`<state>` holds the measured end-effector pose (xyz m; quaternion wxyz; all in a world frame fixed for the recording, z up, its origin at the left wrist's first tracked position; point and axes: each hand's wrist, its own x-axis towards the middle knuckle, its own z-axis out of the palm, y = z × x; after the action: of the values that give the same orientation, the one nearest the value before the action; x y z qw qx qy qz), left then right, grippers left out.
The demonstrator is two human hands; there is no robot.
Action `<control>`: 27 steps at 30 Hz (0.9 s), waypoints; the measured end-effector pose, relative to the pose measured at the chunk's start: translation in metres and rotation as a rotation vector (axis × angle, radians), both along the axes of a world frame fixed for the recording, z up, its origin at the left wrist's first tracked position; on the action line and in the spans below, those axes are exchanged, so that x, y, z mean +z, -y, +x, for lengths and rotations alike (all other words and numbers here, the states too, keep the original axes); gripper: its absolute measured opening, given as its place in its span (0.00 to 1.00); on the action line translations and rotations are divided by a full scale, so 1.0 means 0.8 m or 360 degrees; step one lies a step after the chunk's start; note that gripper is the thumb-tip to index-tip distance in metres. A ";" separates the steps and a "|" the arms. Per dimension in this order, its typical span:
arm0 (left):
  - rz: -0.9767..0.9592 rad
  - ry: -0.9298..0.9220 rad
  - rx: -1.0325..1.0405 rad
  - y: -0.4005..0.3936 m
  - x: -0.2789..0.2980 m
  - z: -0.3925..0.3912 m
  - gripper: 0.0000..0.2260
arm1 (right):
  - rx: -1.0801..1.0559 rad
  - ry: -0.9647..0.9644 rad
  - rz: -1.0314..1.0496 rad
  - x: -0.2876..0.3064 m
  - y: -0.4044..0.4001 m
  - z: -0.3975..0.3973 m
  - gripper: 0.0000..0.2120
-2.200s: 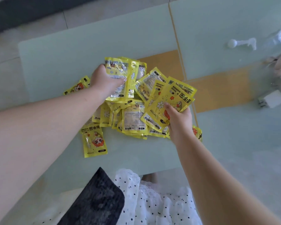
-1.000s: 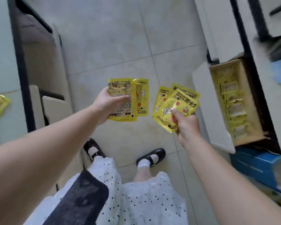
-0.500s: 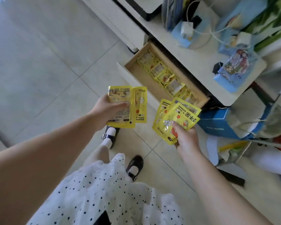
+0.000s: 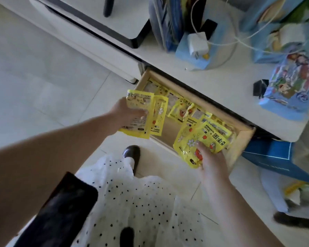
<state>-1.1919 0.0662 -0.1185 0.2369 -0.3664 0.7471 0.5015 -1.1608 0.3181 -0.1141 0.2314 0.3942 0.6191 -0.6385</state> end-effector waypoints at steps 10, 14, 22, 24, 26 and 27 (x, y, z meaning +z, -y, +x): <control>-0.0129 -0.0107 -0.0293 0.005 -0.191 -0.075 0.18 | -0.0026 -0.0077 -0.0015 -0.208 0.045 -0.069 0.11; -0.0209 -0.0210 -0.0440 0.009 -0.227 -0.103 0.16 | -0.0016 -0.0125 -0.0073 -0.252 0.056 -0.089 0.17; -0.0247 -0.0340 -0.0514 0.005 -0.279 -0.138 0.20 | -0.0011 -0.0244 0.0035 -0.298 0.061 -0.118 0.15; -0.0345 -0.0325 -0.0518 0.001 -0.288 -0.143 0.24 | -0.0054 -0.0238 0.0082 -0.301 0.063 -0.121 0.13; -0.0466 -0.0333 -0.0508 -0.006 -0.295 -0.147 0.27 | -0.0040 -0.0250 0.0237 -0.303 0.066 -0.124 0.12; -0.0521 -0.0361 -0.0504 -0.010 -0.298 -0.148 0.27 | -0.0008 -0.0258 0.0342 -0.304 0.067 -0.126 0.12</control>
<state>-1.3102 0.0744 -0.3567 0.1648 -0.2197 0.8882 0.3683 -1.2615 0.2645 -0.3571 0.1354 0.3654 0.6997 -0.5988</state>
